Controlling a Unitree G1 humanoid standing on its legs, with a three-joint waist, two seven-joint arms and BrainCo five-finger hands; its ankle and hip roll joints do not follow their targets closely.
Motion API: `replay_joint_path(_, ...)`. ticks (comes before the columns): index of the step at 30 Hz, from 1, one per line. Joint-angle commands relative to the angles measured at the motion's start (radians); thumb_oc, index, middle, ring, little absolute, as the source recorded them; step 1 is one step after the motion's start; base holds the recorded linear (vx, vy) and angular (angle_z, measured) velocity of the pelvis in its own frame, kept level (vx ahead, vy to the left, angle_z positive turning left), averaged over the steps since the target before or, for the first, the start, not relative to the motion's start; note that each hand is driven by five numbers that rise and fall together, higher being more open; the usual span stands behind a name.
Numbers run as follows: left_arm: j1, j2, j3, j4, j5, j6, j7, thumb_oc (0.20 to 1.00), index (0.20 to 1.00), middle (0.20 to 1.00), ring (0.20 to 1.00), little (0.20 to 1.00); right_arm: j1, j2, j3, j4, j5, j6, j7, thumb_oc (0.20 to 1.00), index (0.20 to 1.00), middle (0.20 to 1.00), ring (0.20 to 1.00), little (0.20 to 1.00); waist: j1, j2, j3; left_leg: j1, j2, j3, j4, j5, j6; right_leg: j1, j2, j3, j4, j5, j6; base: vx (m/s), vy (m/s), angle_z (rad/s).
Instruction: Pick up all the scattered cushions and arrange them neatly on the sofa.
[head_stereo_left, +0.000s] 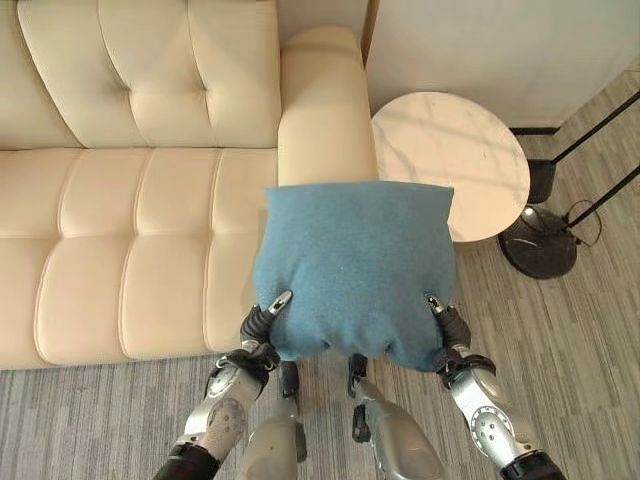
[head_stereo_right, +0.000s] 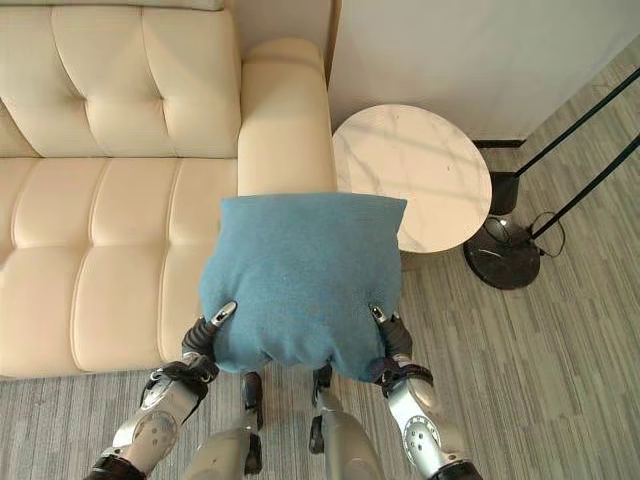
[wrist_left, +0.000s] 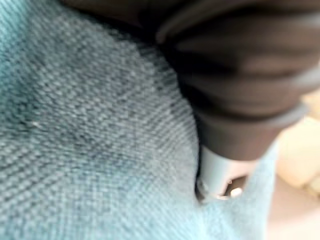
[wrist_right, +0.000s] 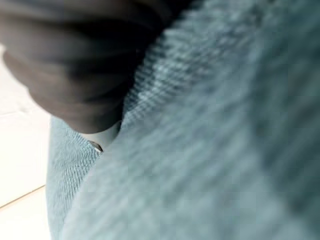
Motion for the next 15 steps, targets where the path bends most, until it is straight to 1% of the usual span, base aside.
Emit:
replay_joint_path(1, -0.045, -0.094, -0.111, -0.195, 0.012, -0.009, -0.155, 0.200, 0.200, 0.200, 0.200, 0.200, -0.034, 0.077, 0.121, -0.201, 0.054, 0.004, 0.168, 0.200, 0.200, 0.200, 0.200, 0.200, -0.002, 0.084, -0.063, -0.014, 0.038, -0.001, -0.031, -0.035, -0.010, 0.023, 0.021, 0.056, 0.347, -0.265, 0.064, -0.13, -0.010, -0.25)
replay_joint_path(2, -0.045, -0.094, -0.111, -0.195, 0.012, -0.009, -0.155, 0.200, 0.200, 0.200, 0.200, 0.200, -0.034, 0.077, 0.121, -0.201, 0.054, 0.004, 0.168, 0.200, 0.200, 0.200, 0.200, 0.200, -0.002, 0.084, -0.063, -0.015, 0.038, 0.000, -0.031, -0.035, -0.010, 0.023, 0.021, 0.056, 0.347, -0.265, 0.064, -0.08, -0.104, -0.35)
replay_joint_path(3, -0.010, -0.082, -0.104, -0.218, 0.001, -0.004, -0.165, 0.200, 0.200, 0.200, 0.200, 0.200, -0.012, 0.065, 0.127, -0.233, 0.071, 0.008, 0.192, 0.200, 0.200, 0.200, 0.200, 0.200, 0.004, 0.085, -0.092, -0.017, 0.038, -0.004, -0.031, -0.028, -0.013, 0.074, 0.019, 0.082, 0.341, -0.285, 0.058, -0.05, -0.140, -0.17)
replay_joint_path(4, 0.006, -0.081, -0.099, -0.228, -0.004, 0.000, -0.170, 0.200, 0.200, 0.200, 0.200, 0.200, 0.003, 0.060, 0.121, -0.251, 0.072, 0.009, 0.199, 0.200, 0.200, 0.200, 0.200, 0.200, 0.009, 0.083, -0.108, -0.021, 0.035, -0.005, -0.031, -0.021, -0.017, 0.106, 0.017, 0.098, 0.320, -0.284, 0.060, -0.05, -0.141, 0.04)
replay_joint_path(5, 0.006, -0.082, -0.100, -0.228, -0.004, 0.000, -0.170, 0.200, 0.200, 0.200, 0.200, 0.200, 0.003, 0.060, 0.121, -0.251, 0.072, 0.009, 0.199, 0.200, 0.200, 0.200, 0.200, 0.200, 0.010, 0.084, -0.110, -0.023, 0.037, -0.004, -0.031, -0.020, -0.017, 0.104, 0.019, 0.098, 0.318, -0.281, 0.059, -0.09, -0.167, 0.11)
replay_joint_path(6, 0.025, -0.086, -0.095, -0.230, -0.018, 0.001, -0.179, 0.200, 0.200, 0.200, 0.200, 0.200, 0.026, 0.053, 0.107, -0.261, 0.078, 0.006, 0.206, 0.200, 0.200, 0.200, 0.200, 0.200, 0.021, 0.073, -0.140, -0.043, 0.026, -0.007, -0.031, -0.007, -0.021, 0.169, 0.020, 0.128, 0.250, -0.288, 0.060, -0.13, -0.164, 0.08)
replay_joint_path(8, 0.037, -0.083, -0.088, -0.239, -0.016, -0.008, -0.171, 0.200, 0.200, 0.200, 0.200, 0.200, 0.023, 0.051, 0.111, -0.260, 0.074, 0.003, 0.204, 0.200, 0.200, 0.200, 0.200, 0.200, 0.028, 0.069, -0.142, -0.049, 0.026, -0.007, -0.029, 0.002, -0.023, 0.178, 0.022, 0.131, 0.229, -0.294, 0.053, -0.18, -0.212, 0.01)
replay_joint_path(9, 0.044, -0.079, -0.079, -0.250, -0.017, -0.012, -0.161, 0.200, 0.200, 0.200, 0.200, 0.200, 0.026, 0.052, 0.106, -0.261, 0.090, -0.009, 0.194, 0.200, 0.200, 0.200, 0.200, 0.200, 0.042, 0.070, -0.159, -0.100, 0.044, -0.004, -0.017, 0.044, -0.048, 0.226, 0.049, 0.123, 0.108, -0.365, 0.020, -0.18, -0.204, 0.01)
replay_joint_path(10, 0.044, -0.079, -0.079, -0.250, -0.017, -0.012, -0.161, 0.200, 0.200, 0.200, 0.200, 0.200, 0.026, 0.052, 0.106, -0.261, 0.090, -0.009, 0.194, 0.200, 0.200, 0.200, 0.200, 0.200, 0.042, 0.070, -0.160, -0.100, 0.044, -0.004, -0.017, 0.044, -0.048, 0.226, 0.049, 0.123, 0.108, -0.365, 0.020, -0.35, -0.394, 0.03)
replay_joint_path(11, 0.042, -0.083, -0.075, -0.268, -0.021, -0.017, -0.155, 0.200, 0.200, 0.200, 0.200, 0.200, 0.022, 0.047, 0.100, -0.264, 0.104, -0.026, 0.193, 0.200, 0.200, 0.200, 0.200, 0.200, 0.045, 0.079, -0.145, -0.146, 0.067, -0.015, -0.002, 0.096, -0.090, 0.235, 0.082, 0.112, 0.065, -0.384, -0.007, -0.22, -0.248, 0.27)
replay_joint_path(13, 0.043, -0.089, -0.067, -0.281, -0.029, -0.022, -0.154, 0.200, 0.200, 0.200, 0.200, 0.200, 0.021, 0.039, 0.093, -0.276, 0.119, -0.037, 0.196, 0.200, 0.200, 0.200, 0.200, 0.200, 0.043, 0.092, -0.127, -0.173, 0.086, -0.021, 0.003, 0.122, -0.110, 0.228, 0.100, 0.085, 0.064, -0.389, -0.021, -0.26, -0.258, 0.27)
replay_joint_path(15, 0.040, -0.094, -0.063, -0.287, -0.029, -0.032, -0.154, 0.200, 0.200, 0.200, 0.200, 0.200, 0.009, 0.032, 0.093, -0.273, 0.127, -0.047, 0.192, 0.200, 0.200, 0.200, 0.200, 0.200, 0.043, 0.101, -0.106, -0.190, 0.097, -0.035, 0.009, 0.138, -0.122, 0.213, 0.103, 0.056, 0.082, -0.389, -0.029, -0.25, -0.149, 0.45)
